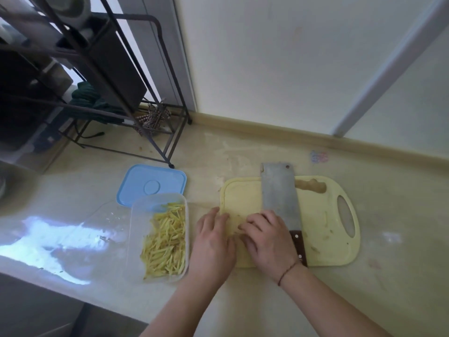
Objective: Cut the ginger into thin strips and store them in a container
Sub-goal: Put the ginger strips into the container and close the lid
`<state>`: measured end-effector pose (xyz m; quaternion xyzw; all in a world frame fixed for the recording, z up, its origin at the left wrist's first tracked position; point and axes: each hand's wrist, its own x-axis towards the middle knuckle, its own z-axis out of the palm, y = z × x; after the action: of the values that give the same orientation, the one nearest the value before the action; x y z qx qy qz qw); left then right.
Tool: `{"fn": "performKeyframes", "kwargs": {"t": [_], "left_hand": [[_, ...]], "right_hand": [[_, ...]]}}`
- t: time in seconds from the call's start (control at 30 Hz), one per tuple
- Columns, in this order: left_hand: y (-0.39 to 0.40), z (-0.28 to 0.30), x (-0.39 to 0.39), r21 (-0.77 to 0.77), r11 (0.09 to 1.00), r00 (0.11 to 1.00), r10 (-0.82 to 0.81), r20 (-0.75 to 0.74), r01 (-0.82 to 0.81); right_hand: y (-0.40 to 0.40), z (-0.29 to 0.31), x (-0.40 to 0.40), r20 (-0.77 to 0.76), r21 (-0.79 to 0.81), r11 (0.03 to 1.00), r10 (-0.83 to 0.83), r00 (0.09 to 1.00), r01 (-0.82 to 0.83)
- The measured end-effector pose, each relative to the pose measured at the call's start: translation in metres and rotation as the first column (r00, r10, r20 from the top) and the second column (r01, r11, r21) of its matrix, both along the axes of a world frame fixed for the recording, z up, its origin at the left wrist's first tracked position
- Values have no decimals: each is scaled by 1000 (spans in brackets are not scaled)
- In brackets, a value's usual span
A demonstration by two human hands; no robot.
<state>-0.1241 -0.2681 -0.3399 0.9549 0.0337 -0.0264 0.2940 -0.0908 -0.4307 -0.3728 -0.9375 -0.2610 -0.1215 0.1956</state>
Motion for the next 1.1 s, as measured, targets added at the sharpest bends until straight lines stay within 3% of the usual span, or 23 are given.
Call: {"fn": "performKeyframes", "kwargs": {"t": [0.07,0.13,0.2,0.27,0.43,0.53,0.67,0.8,1.0,1.1], "left_hand": [[0,-3,3,31,999,1000,17,-11,-16],[-2,-5,4,72,997,999,11,-38,-8],[-6,-2,6,95,995,997,1,-80,6],[-14,4,7,159,984,984,-50,-170,77],[-30,13,12,311,927,947,-116,-300,212],[-33,13,15,331,911,933,-129,-335,245],[-35,15,17,350,898,922,-132,-363,266],[-39,19,19,354,883,908,-161,-387,308],[-49,16,14,340,885,907,-182,-380,320],[-55,17,11,296,913,928,-180,-326,282]], "right_hand": [[-18,8,-2,-9,53,995,-82,997,82],[-38,16,-8,-29,27,962,-270,962,271],[-52,23,-15,-96,-56,891,-455,885,451],[-59,23,-22,-172,-186,836,-545,820,517],[-64,21,-30,-249,-337,810,-568,784,480],[-63,19,-31,-246,-298,852,-504,828,430],[-79,28,-21,-440,-104,890,-442,781,445],[-110,33,-24,-385,-98,890,-446,808,445],[-177,49,-29,-474,-151,702,-670,572,696],[-198,50,-29,-487,-162,649,-708,512,743]]}}
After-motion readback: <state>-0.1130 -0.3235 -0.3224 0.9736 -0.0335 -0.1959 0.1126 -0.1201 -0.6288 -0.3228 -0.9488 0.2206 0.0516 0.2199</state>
